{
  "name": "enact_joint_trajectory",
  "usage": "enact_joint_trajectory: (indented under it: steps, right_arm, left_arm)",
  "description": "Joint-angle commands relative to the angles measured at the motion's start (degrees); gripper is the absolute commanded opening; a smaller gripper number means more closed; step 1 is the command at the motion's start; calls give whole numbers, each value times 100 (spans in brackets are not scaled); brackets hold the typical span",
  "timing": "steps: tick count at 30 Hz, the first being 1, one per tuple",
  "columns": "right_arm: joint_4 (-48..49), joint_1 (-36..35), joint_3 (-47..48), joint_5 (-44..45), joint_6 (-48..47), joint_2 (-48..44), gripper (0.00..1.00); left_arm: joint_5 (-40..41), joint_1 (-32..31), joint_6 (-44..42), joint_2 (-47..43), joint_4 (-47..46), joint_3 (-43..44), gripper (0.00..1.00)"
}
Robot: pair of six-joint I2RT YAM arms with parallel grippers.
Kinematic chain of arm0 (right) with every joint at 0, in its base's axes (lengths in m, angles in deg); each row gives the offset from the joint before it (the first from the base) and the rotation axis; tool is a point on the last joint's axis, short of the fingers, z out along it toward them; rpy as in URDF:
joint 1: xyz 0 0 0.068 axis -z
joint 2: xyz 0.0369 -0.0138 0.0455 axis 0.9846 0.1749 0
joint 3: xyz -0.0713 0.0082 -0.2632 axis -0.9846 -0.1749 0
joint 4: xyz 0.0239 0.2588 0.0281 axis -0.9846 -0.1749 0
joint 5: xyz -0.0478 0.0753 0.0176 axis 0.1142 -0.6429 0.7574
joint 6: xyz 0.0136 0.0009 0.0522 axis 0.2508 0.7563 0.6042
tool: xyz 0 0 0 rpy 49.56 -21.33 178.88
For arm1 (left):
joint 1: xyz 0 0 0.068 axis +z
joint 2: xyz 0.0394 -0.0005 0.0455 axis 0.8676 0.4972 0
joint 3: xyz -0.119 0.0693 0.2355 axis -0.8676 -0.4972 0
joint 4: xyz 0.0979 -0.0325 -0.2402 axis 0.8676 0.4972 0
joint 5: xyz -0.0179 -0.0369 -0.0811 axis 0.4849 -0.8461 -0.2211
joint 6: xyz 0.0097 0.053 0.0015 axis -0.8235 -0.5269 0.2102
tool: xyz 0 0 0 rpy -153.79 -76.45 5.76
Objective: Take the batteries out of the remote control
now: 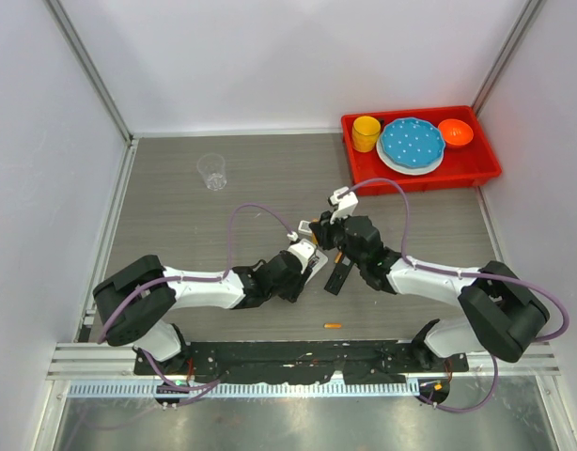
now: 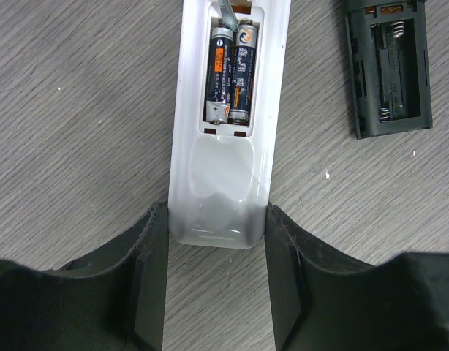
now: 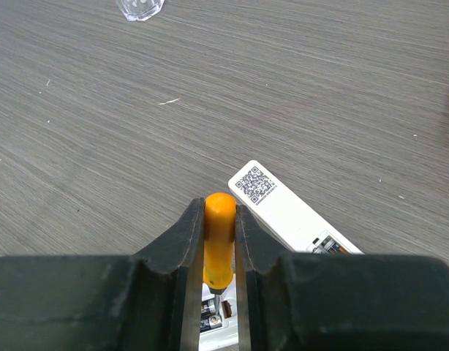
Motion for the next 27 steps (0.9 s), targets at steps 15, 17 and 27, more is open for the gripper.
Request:
enact_joint_trajectory:
  steps: [15,17,27]
  right_arm:
    - [1190,662,-729,-2167,1722,-449,1]
    - [1304,706,-781,-2274,1933,-555,1]
    - [1683,794,-834,-2714,2242,-476,1]
  left_arm:
    - [11,-27,219,68,711,-161,0]
    - [19,-27,219,68,720,-161,0]
    - [46,-36,245,42,702,-170,0]
